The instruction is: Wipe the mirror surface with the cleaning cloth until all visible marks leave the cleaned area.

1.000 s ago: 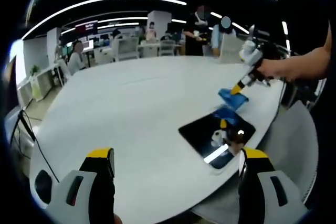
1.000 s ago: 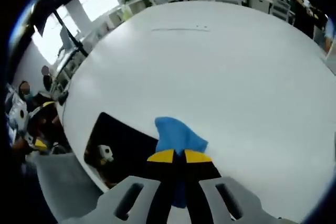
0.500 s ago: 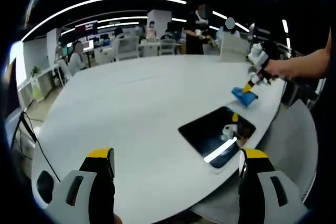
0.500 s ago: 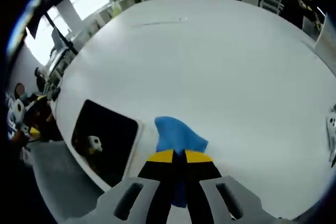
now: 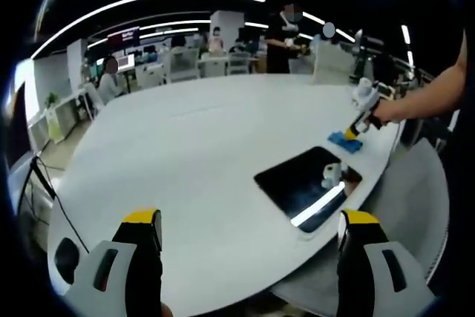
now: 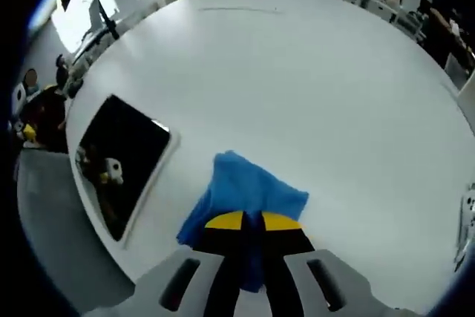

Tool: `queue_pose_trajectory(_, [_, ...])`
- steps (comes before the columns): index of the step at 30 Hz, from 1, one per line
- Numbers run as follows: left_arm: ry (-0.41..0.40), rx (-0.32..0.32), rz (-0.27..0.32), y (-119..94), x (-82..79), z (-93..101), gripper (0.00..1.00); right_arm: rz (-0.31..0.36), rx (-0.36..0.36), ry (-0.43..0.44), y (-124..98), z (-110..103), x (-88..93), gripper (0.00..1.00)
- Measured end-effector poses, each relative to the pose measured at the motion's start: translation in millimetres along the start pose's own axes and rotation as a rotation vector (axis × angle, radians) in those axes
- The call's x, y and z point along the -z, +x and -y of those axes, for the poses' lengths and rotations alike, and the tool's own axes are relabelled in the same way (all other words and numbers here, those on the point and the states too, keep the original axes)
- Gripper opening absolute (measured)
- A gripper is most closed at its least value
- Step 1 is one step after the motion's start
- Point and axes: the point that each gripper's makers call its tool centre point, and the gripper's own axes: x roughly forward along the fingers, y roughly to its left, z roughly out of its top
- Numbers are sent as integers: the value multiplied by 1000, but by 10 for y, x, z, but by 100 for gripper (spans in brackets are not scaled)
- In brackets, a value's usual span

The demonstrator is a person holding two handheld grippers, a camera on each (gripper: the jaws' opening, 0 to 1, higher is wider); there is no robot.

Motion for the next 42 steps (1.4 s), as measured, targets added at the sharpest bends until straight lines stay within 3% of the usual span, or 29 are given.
queue_pose_trajectory(3, [8,7,2,24,-22,24,100,63,-69,113,-36,-147,-34,18])
queue_pose_trajectory(4, [8,7,4,26,-26,20,100,85,-81,113,-59,-190,-51,24])
queue_pose_trajectory(5, [4,6,7,29,-31,13,100,161,-85,23,-102,-240,-115,34])
queue_pose_trajectory(6, [2,5,8,31,-31,3,100,191,-61,-20,-157,-261,-127,41])
queue_pose_trajectory(7, [3,2,15,30,-27,-16,99,273,-86,-92,-221,-371,-190,51])
queue_pose_trajectory(10, [-21,23,83,36,-84,-7,99,372,-124,-103,-373,-517,-201,72])
queue_pose_trajectory(12, [-40,30,109,40,-88,-11,100,403,-106,-74,-471,-489,-144,84])
queue_pose_trajectory(16, [-28,27,95,85,-39,-47,100,514,-122,4,-726,-471,-123,100])
queue_pose_trajectory(22, [-30,11,91,70,-54,-160,100,467,-104,14,-894,-386,209,100])
queue_pose_trajectory(25, [-15,1,87,33,-71,-242,100,409,-78,-20,-892,-363,388,100])
queue_pose_trajectory(27, [-65,-14,93,-6,-95,-344,100,426,-91,-37,-896,-445,401,100])
queue_pose_trajectory(32, [-56,-41,116,-62,-175,-462,100,449,-109,-15,-852,-570,364,100])
queue_pose_trajectory(36, [-6,-28,181,-85,-314,-430,100,428,-108,-2,-803,-594,377,100])
queue_pose_trajectory(42, [-6,-20,166,-59,-355,-374,100,423,-96,-3,-809,-545,383,100])
